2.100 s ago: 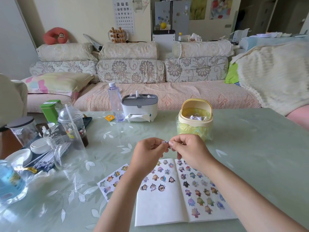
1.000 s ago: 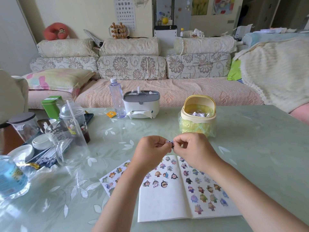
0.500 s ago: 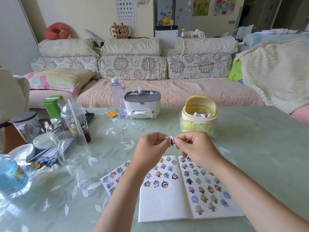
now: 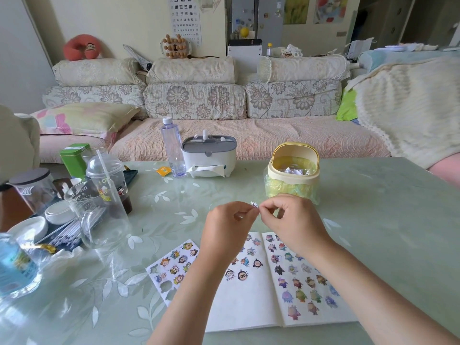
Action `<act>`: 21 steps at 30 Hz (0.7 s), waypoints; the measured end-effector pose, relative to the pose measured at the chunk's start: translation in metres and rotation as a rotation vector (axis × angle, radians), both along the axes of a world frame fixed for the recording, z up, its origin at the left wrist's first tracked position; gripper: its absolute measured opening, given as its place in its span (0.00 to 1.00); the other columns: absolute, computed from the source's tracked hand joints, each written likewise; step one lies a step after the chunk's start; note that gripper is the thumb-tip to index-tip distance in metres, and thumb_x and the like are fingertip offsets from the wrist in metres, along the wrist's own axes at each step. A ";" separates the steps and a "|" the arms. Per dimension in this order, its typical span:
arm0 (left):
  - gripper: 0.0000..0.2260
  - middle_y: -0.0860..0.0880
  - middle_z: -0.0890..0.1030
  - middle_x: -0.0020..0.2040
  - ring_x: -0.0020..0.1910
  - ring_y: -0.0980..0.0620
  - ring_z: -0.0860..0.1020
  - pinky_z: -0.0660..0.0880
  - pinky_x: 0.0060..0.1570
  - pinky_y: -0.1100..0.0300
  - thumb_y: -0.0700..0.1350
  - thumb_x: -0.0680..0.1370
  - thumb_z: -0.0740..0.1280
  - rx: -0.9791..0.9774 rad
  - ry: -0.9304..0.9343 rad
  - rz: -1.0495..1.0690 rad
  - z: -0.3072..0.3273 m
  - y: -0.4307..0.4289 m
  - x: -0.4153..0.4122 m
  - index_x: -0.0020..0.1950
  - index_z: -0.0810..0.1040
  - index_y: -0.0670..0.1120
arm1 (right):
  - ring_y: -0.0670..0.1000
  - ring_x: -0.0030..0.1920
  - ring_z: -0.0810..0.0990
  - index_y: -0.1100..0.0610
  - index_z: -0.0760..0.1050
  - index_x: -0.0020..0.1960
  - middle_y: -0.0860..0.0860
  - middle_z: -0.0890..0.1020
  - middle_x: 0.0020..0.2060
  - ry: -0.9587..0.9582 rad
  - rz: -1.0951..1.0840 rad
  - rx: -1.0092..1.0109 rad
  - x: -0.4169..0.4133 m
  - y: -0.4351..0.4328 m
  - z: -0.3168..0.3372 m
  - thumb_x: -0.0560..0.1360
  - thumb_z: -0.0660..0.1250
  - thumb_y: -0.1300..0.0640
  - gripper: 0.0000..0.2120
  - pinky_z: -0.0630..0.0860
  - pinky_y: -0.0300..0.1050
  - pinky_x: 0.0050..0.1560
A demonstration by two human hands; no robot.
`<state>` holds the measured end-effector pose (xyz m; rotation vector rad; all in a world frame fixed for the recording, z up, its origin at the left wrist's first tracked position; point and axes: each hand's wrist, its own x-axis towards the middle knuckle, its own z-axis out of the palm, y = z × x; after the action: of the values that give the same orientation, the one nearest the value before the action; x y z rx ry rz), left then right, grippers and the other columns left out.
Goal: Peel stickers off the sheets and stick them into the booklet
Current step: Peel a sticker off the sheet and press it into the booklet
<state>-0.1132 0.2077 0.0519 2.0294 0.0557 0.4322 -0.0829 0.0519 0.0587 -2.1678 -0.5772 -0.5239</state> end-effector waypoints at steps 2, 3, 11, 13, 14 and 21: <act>0.04 0.57 0.80 0.32 0.24 0.60 0.72 0.68 0.28 0.69 0.48 0.77 0.71 0.006 -0.008 -0.001 0.000 -0.001 -0.001 0.44 0.85 0.51 | 0.39 0.35 0.77 0.49 0.84 0.38 0.41 0.83 0.36 -0.031 0.004 -0.035 0.000 -0.001 0.000 0.72 0.73 0.58 0.06 0.69 0.33 0.35; 0.05 0.57 0.80 0.31 0.25 0.60 0.73 0.67 0.28 0.70 0.48 0.78 0.70 0.010 -0.008 -0.007 0.001 -0.002 -0.002 0.44 0.84 0.51 | 0.39 0.34 0.77 0.49 0.84 0.39 0.41 0.83 0.36 -0.031 0.002 -0.036 0.000 -0.001 0.000 0.72 0.73 0.58 0.06 0.69 0.33 0.35; 0.08 0.57 0.72 0.25 0.24 0.55 0.66 0.66 0.24 0.65 0.45 0.78 0.68 -0.071 0.024 -0.075 0.003 -0.002 -0.001 0.38 0.78 0.53 | 0.45 0.29 0.77 0.49 0.83 0.40 0.38 0.81 0.30 0.319 0.035 0.150 0.004 0.001 0.003 0.76 0.70 0.54 0.07 0.77 0.44 0.36; 0.08 0.55 0.73 0.27 0.26 0.54 0.67 0.67 0.25 0.63 0.46 0.78 0.68 -0.073 0.018 -0.087 0.003 -0.001 -0.002 0.38 0.78 0.53 | 0.44 0.27 0.77 0.49 0.83 0.41 0.38 0.79 0.27 0.385 0.061 0.200 0.003 0.001 0.006 0.77 0.70 0.53 0.07 0.75 0.38 0.35; 0.08 0.55 0.74 0.28 0.27 0.55 0.68 0.68 0.25 0.62 0.46 0.78 0.68 -0.068 0.010 -0.095 0.003 -0.001 -0.002 0.39 0.78 0.53 | 0.44 0.27 0.77 0.50 0.83 0.42 0.39 0.79 0.26 0.396 0.078 0.226 0.002 0.000 0.007 0.77 0.71 0.52 0.06 0.74 0.36 0.34; 0.08 0.54 0.80 0.33 0.30 0.50 0.74 0.73 0.26 0.54 0.48 0.79 0.69 -0.144 0.007 -0.134 0.003 -0.001 -0.001 0.39 0.79 0.55 | 0.47 0.28 0.78 0.55 0.84 0.44 0.47 0.83 0.32 0.460 0.099 0.334 0.003 0.001 0.009 0.77 0.72 0.55 0.05 0.71 0.36 0.28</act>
<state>-0.1143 0.2062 0.0545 1.8804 -0.0436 0.3267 -0.0802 0.0534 0.0681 -1.8438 -0.3135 -0.0516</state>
